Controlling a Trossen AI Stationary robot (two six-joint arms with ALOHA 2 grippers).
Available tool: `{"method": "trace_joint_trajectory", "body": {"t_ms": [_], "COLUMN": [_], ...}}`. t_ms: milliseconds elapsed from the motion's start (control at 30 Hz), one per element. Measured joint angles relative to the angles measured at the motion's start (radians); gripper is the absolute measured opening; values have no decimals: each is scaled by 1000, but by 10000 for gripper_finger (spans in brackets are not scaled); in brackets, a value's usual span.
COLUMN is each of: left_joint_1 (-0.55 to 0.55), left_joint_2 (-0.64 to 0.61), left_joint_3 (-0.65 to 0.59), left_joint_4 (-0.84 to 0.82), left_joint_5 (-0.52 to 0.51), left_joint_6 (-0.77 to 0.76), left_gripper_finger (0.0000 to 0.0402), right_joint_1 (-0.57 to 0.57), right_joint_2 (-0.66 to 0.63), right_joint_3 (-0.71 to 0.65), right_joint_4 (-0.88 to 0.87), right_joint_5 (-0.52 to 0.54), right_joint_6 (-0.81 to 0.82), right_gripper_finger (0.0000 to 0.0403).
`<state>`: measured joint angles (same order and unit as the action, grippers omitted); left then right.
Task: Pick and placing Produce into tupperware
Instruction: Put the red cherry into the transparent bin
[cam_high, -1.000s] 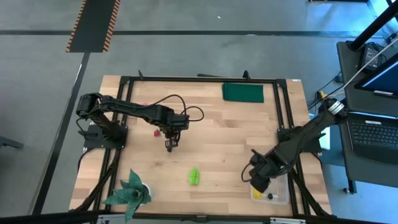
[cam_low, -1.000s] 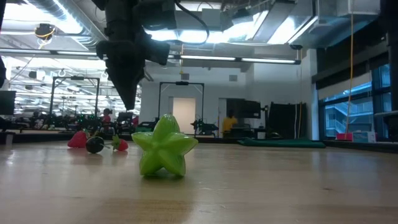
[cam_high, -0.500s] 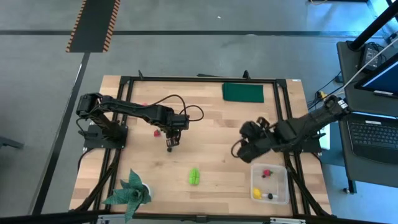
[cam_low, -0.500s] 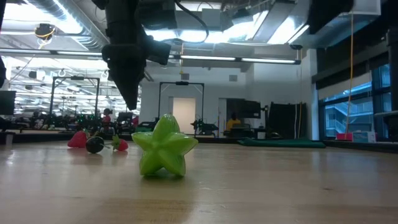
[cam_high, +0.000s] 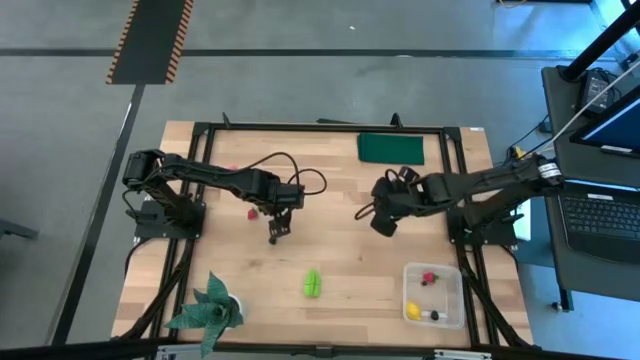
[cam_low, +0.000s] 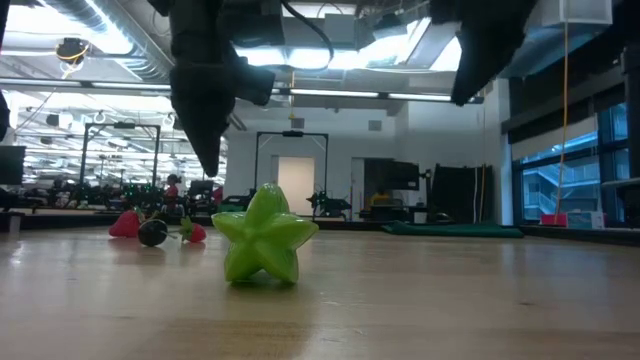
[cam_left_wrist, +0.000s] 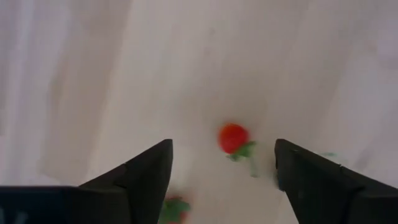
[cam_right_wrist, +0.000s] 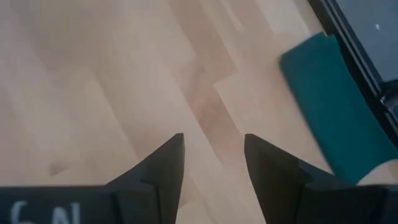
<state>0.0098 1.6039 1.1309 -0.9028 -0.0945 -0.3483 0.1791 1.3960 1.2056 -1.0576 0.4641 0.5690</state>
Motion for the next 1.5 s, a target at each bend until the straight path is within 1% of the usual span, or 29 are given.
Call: {"method": "trace_joint_trajectory", "body": {"t_ms": [100, 233, 300, 500, 733, 900, 1067, 1200, 1500], "left_joint_1": [-8, -24, -25, -8, 22, 32, 31, 30, 26], "left_joint_2": [0, 0, 0, 1, 1, 1, 1, 1, 60], "left_joint_3": [0, 0, -1, -76, -183, -215, -215, -215, -216], "left_joint_4": [0, 0, 3, 102, 133, 223, 281, 282, 317], "left_joint_5": [35, 17, 3, 7, 34, 38, 57, 57, 53], "left_joint_6": [-7, 75, 83, -17, -148, -216, -221, -219, -219], "left_gripper_finger": [275, 268, 266, 265, 261, 260, 262, 257, 258], "right_joint_1": [-27, -47, -51, -52, -52, -52, -53, -53, -53], "right_joint_2": [0, 0, 0, 0, 0, 0, 0, 0, 0], "right_joint_3": [-25, -49, -57, -64, -64, -64, -64, -64, -64], "right_joint_4": [21, 50, 74, 113, 129, 150, 151, 151, 150], "right_joint_5": [0, -1, -2, -2, -2, -2, -2, -2, -2], "right_joint_6": [-4, -29, -42, -58, -81, -111, -131, -133, -133], "right_gripper_finger": [171, 171, 171, 171, 171, 171, 171, 171, 171]}}
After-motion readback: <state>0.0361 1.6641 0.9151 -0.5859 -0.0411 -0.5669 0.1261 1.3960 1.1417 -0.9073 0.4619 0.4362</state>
